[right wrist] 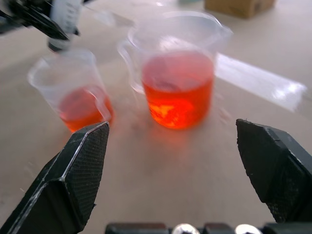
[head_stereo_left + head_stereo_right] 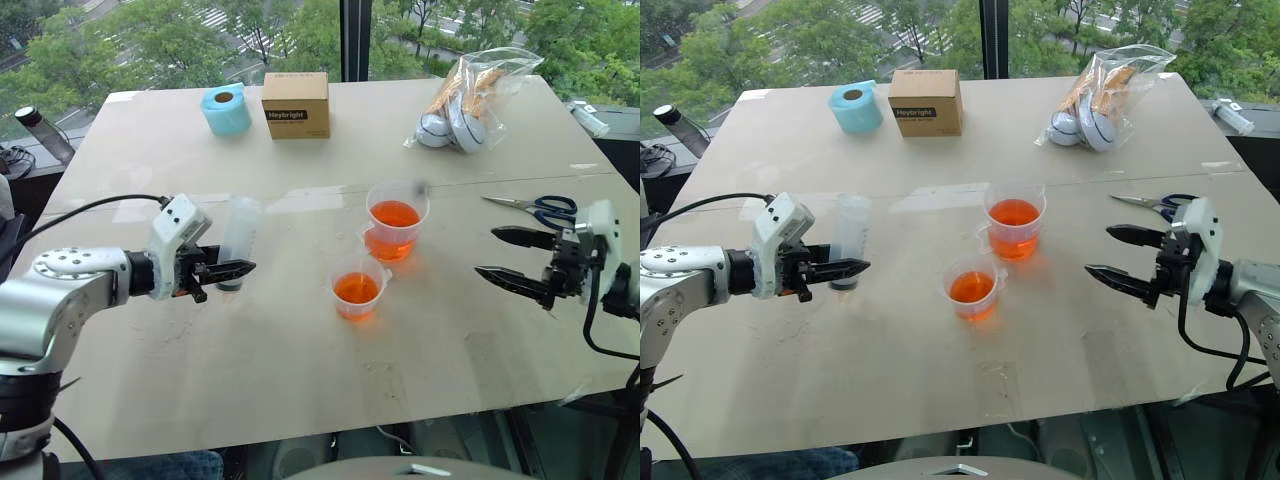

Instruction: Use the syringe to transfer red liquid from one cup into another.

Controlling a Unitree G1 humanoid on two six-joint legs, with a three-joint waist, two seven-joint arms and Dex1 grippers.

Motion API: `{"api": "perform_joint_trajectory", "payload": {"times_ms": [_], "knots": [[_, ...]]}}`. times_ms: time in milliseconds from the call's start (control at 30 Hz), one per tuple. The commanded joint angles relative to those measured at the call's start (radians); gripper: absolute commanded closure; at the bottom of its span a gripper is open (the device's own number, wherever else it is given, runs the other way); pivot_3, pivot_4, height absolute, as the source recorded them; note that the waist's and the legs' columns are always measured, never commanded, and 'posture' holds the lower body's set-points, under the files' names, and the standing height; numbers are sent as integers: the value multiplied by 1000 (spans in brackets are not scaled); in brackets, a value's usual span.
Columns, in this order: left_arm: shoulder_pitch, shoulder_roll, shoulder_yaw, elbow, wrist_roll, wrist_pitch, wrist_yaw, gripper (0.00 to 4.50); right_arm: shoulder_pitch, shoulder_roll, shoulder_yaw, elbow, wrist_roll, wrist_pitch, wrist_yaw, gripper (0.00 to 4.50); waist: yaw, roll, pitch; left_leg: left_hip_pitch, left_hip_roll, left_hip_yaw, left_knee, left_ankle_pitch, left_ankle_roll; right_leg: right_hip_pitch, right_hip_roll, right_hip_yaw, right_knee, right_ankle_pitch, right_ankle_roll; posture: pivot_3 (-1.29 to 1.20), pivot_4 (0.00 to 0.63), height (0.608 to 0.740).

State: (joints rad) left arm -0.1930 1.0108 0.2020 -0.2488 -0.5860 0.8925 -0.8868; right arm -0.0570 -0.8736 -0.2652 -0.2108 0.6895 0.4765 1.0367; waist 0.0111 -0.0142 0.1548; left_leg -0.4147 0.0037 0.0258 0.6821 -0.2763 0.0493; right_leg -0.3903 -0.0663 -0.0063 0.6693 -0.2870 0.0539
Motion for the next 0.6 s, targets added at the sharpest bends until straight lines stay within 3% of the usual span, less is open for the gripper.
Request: {"api": "perform_joint_trajectory", "payload": {"times_ms": [33,100,133,433,500,600], "knots": [[-34,-18,-18,39,37,-53,8,1365,9,-14,-39,28,-54,-80,34,0,0,0,0,0,0,0,0,0,0,0,0,0,0,0,0,0,150,740],[-49,-35,-22,42,48,-61,21,223,30,-2,-38,21,-61,-87,35,0,0,0,0,0,0,0,0,1,-2,0,0,0,0,0,0,0,150,740],[-51,-43,-11,35,42,-66,20,38,42,4,-41,15,-62,-90,35,0,0,0,0,0,0,0,0,1,-2,0,0,0,0,0,0,0,150,740],[83,-139,194,-215,-100,-96,38,38,215,43,-62,4,-124,-208,64,0,0,0,0,1,1,-1,-1,1,-2,3,-2,-1,-3,0,0,0,150,740],[198,-189,195,-333,-109,-97,72,38,236,70,-65,31,-150,-267,58,0,-3,1,-1,1,1,-2,-1,1,-2,4,-2,-2,-5,0,0,0,150,740],[301,-261,130,-393,-5,-154,176,38,248,92,-68,51,-156,-295,67,0,-2,2,-1,3,1,-2,0,0,-1,7,-3,-2,-6,0,0,0,150,740]]}}
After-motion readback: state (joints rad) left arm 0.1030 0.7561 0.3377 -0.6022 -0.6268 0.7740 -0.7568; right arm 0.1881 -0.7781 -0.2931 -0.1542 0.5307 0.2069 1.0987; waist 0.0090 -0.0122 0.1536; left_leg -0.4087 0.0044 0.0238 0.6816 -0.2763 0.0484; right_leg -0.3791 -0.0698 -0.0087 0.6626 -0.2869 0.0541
